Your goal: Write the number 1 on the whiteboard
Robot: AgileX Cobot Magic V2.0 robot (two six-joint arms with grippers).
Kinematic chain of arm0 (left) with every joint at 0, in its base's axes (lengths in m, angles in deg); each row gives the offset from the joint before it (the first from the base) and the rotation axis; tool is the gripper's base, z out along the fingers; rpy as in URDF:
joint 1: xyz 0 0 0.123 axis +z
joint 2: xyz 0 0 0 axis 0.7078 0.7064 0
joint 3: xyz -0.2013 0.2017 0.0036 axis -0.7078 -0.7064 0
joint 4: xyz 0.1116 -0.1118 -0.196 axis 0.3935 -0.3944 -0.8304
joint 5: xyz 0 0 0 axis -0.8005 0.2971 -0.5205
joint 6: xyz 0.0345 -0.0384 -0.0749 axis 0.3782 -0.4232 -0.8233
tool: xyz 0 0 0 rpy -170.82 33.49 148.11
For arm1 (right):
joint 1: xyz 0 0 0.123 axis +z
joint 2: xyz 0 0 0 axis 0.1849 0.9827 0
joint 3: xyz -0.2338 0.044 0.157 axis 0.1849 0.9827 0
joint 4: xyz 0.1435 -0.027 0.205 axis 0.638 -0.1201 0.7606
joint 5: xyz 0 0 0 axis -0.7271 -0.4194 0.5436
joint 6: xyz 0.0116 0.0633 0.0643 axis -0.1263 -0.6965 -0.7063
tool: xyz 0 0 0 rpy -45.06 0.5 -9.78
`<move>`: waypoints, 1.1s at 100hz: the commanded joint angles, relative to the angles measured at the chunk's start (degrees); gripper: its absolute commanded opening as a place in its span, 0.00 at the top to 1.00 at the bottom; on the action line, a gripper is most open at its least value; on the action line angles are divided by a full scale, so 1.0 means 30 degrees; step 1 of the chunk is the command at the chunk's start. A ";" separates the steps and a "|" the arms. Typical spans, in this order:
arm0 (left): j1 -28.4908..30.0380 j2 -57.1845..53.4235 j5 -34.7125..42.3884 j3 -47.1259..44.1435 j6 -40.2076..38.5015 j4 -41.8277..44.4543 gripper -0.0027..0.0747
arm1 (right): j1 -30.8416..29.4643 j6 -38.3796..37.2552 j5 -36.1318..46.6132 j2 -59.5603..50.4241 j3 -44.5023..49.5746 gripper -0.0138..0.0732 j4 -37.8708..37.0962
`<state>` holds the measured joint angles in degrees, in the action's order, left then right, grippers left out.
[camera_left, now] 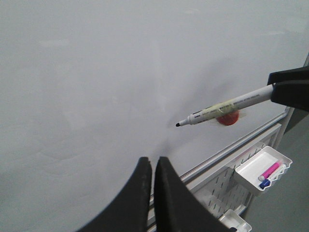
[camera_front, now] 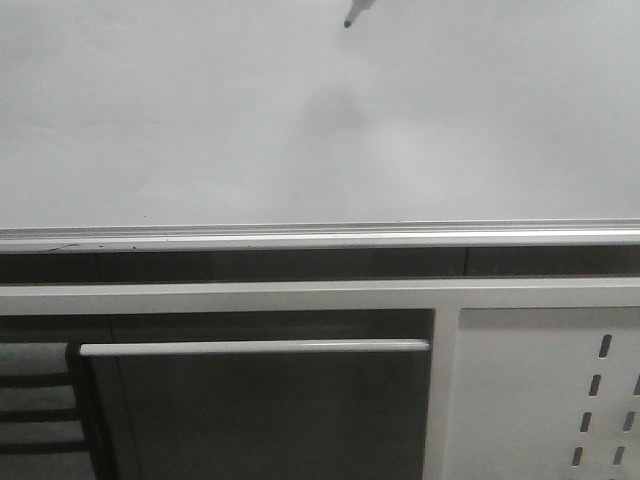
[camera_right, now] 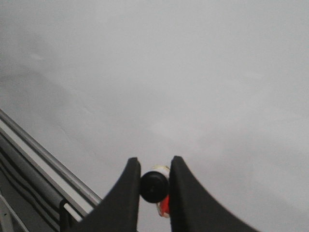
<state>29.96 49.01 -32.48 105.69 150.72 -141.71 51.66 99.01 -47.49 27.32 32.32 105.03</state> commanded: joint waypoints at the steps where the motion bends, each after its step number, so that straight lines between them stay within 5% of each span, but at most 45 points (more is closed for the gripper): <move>1: 0.0044 -0.0069 0.0416 0.0517 -0.0122 -0.0797 0.99 | -0.0008 0.0278 0.1576 0.0679 -0.0671 0.90 -0.0314; 28: 0.0044 -0.0069 0.0506 0.0517 -0.0122 -0.0768 0.99 | -0.0008 0.0278 0.1642 0.2899 -0.0671 0.90 -0.0398; 62: 0.0009 0.0049 -0.0758 0.0517 -0.0122 -0.1114 0.99 | -0.0008 0.0278 -0.4701 -0.0472 -0.0671 0.90 0.0114; 98: 0.0009 0.4292 -0.7729 0.0553 0.2893 -0.3861 0.98 | -0.1829 -0.0791 -1.0144 -0.1303 -0.2153 0.90 0.1517; 110: -0.0061 0.5456 -0.9326 0.0593 0.3501 -0.3976 0.83 | -0.3470 -0.0909 -1.2731 -0.0556 -0.3266 0.90 0.1517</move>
<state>29.96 63.69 -55.72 105.69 159.52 -149.12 44.32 96.77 -82.60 24.44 26.66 108.15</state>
